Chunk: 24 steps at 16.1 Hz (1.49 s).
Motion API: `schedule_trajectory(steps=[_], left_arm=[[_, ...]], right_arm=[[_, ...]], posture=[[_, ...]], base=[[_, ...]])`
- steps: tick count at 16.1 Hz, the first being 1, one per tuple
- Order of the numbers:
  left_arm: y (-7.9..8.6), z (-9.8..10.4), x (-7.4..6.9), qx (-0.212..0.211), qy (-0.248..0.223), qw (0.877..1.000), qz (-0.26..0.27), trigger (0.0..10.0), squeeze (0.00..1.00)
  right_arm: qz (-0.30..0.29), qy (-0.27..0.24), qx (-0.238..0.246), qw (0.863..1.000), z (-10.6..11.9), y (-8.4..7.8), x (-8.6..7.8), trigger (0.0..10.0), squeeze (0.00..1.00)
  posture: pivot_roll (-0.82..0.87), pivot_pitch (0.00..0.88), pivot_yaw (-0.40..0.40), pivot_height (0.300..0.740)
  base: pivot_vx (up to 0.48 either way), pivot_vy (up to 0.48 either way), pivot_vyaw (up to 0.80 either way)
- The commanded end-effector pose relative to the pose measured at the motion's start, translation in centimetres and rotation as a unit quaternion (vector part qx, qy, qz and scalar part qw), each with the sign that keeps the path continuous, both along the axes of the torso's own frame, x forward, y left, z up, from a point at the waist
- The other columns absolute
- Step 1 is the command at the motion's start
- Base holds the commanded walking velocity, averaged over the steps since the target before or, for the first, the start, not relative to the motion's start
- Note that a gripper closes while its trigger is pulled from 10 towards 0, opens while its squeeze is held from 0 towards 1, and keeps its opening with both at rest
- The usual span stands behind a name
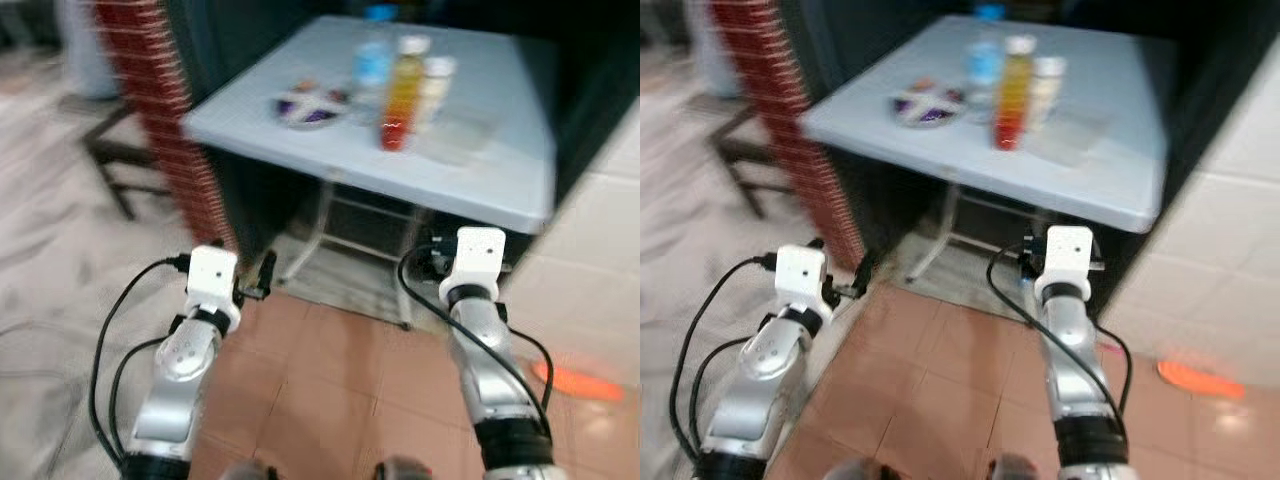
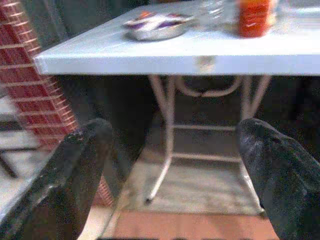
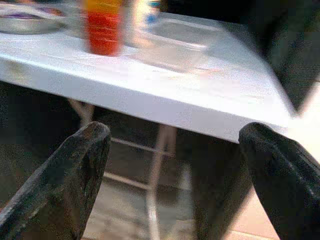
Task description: Restocking fridge
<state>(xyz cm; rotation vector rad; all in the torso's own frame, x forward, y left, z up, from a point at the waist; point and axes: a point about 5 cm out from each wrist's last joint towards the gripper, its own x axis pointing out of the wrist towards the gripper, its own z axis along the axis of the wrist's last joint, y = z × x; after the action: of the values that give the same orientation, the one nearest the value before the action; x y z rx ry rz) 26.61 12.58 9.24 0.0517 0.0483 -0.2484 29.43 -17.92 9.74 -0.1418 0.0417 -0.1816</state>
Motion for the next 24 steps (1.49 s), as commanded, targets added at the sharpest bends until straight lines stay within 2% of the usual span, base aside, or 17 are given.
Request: schedule_trajectory(steps=[1, 9, 13, 18, 19, 24], left_arm=[[-0.1, 0.1, -0.1, 0.005, -0.002, 1.000, -0.007, 10.0, 0.00], [-0.3, 0.1, 0.0, 0.002, -0.005, 1.000, -0.014, 10.0, 0.00], [-0.2, 0.1, 0.0, 0.001, -0.004, 1.000, -0.014, 10.0, 0.00], [-0.2, 0.1, 0.0, 0.002, -0.004, 1.000, -0.020, 10.0, 0.00], [-0.1, 0.1, 0.0, 0.003, -0.004, 1.000, -0.021, 10.0, 0.00], [-0.2, 0.1, 0.1, 0.002, -0.005, 1.000, -0.031, 10.0, 0.00]], right_arm=[[-0.004, -0.006, 0.006, 1.000, 0.2, -0.2, 0.1, 10.0, 0.00], [-0.018, -0.019, 0.000, 1.000, 0.8, -1.1, 0.4, 10.0, 0.00], [0.005, -0.025, 0.034, 0.999, 1.0, -0.7, 0.2, 10.0, 0.00], [0.004, -0.024, 0.049, 0.998, 0.8, -0.6, -0.5, 10.0, 0.00], [0.013, -0.034, 0.067, 0.997, 1.3, -0.6, -0.7, 10.0, 0.00], [0.030, -0.050, 0.077, 0.995, 2.1, -0.8, -1.0, 10.0, 0.00]], posture=[[-0.02, 0.017, 0.039, 0.740], [-0.02, 0.019, 0.042, 0.740], [-0.02, 0.016, 0.046, 0.740], [-0.03, 0.015, 0.053, 0.740], [-0.03, 0.015, 0.055, 0.740], [-0.03, 0.012, 0.064, 0.740]], base=[[0.281, 0.000, 0.00], [0.299, 0.000, 0.00], [0.316, 0.000, 0.00], [0.317, 0.000, 0.00], [0.315, 0.000, 0.00], [0.372, 0.000, 0.00]])
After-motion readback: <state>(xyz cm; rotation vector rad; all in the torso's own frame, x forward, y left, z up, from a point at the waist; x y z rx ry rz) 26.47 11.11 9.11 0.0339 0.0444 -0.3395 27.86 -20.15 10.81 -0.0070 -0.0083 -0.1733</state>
